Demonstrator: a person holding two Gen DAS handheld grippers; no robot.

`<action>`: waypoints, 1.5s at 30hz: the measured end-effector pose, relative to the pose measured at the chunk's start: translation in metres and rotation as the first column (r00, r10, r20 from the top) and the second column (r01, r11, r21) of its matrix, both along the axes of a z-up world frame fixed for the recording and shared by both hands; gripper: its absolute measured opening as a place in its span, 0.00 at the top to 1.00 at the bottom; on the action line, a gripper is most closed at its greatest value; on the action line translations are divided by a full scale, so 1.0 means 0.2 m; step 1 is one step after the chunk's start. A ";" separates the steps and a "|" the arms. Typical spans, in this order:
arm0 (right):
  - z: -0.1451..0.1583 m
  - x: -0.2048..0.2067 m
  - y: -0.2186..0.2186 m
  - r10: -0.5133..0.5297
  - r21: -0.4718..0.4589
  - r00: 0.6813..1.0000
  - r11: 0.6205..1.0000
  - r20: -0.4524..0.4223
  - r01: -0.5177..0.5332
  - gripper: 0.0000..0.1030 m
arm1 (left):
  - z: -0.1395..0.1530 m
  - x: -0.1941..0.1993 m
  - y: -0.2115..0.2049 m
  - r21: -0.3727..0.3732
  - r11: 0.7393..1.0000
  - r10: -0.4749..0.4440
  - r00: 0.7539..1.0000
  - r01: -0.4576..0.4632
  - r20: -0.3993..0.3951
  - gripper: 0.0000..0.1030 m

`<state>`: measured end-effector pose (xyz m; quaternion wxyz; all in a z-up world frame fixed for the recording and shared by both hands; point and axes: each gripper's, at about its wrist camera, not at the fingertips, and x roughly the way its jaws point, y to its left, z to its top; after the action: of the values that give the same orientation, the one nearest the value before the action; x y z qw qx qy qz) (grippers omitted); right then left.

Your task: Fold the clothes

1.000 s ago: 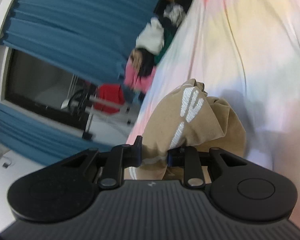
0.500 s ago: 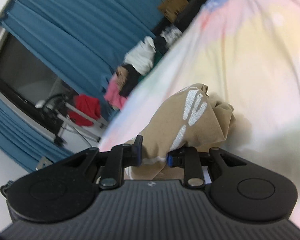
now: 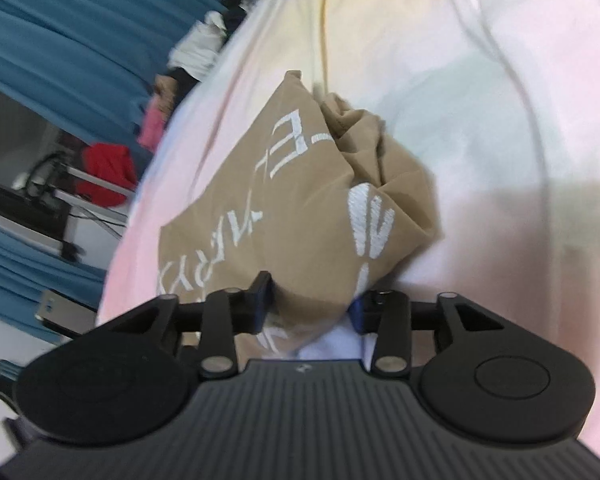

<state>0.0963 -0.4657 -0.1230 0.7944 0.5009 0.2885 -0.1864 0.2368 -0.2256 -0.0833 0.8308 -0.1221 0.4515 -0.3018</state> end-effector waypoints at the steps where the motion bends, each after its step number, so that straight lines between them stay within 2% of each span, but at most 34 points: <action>1: 0.03 -0.01 0.00 0.001 -0.004 1.000 1.000 -0.028 -0.001 0.54 | 0.05 -0.03 0.00 0.020 1.000 -0.007 1.000 0.007 0.023 0.29; 2: 0.07 -0.02 0.00 0.003 -0.012 0.999 1.000 -0.047 -0.004 0.54 | 0.12 -0.06 0.00 0.039 0.999 -0.012 0.999 0.010 0.046 0.24; 6: 0.32 -0.17 0.06 0.025 -0.114 0.999 0.993 -0.023 -0.027 0.54 | 0.40 -0.24 0.03 0.082 0.996 -0.039 0.988 0.027 0.150 0.18; 10: 0.59 -0.32 0.14 0.076 -0.266 0.997 0.961 0.018 -0.068 0.54 | 0.72 -0.45 0.04 0.110 0.994 -0.056 0.957 0.026 0.284 0.01; 12: 0.71 -0.40 0.19 0.101 -0.328 0.994 0.941 0.045 -0.081 0.45 | 0.85 -0.57 0.08 0.115 0.993 -0.052 0.936 0.013 0.347 0.00; 13: 0.77 -0.45 0.22 0.109 -0.361 0.992 0.929 0.059 -0.081 0.29 | 0.91 -0.63 0.10 0.116 0.993 -0.051 0.927 0.008 0.372 0.00; 15: 0.88 -0.55 0.29 0.119 -0.437 0.988 0.897 0.101 -0.064 0.15 | 1.02 -0.75 0.13 0.122 0.993 -0.050 0.912 -0.001 0.408 0.00; 18: 1.00 -0.69 0.41 0.182 -0.542 0.976 0.835 0.123 -0.088 0.17 | 1.13 -0.94 0.19 0.139 0.990 -0.057 0.883 -0.009 0.465 0.00; 21: 1.05 -0.82 0.50 0.232 -0.591 0.962 0.800 0.141 -0.106 0.17 | 1.21 -1.12 0.27 0.143 0.990 -0.066 0.852 -0.010 0.519 0.00; 25: 1.05 -0.94 0.60 0.251 -0.627 0.951 0.774 0.181 -0.085 0.17 | 1.21 -1.33 0.34 0.153 0.988 -0.080 0.820 -0.009 0.566 0.00; 30: 0.93 -1.02 0.71 0.276 -0.700 0.940 0.711 0.198 -0.061 0.17 | 1.11 -1.49 0.40 0.136 0.991 -0.074 0.813 -0.007 0.578 0.00; 37: 0.69 -1.05 0.79 0.261 -0.749 0.948 0.661 0.182 -0.038 0.17 | 0.88 -1.51 0.42 0.129 0.990 -0.034 0.801 -0.055 0.597 0.00; 41: 0.64 -1.02 0.81 0.263 -0.781 0.952 0.623 0.157 -0.043 0.17 | 0.81 -1.50 0.46 0.134 0.989 -0.029 0.789 -0.068 0.613 0.00; 45: 0.62 -0.97 0.86 0.287 -0.802 0.952 0.590 0.104 -0.090 0.17 | 0.72 -1.45 0.50 0.158 0.984 -0.026 0.809 -0.084 0.588 0.01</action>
<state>-0.0970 -0.2942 0.0015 0.9753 0.0838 0.1376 -0.1511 -0.0530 -0.1262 0.0617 0.9415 0.0442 0.1957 -0.2709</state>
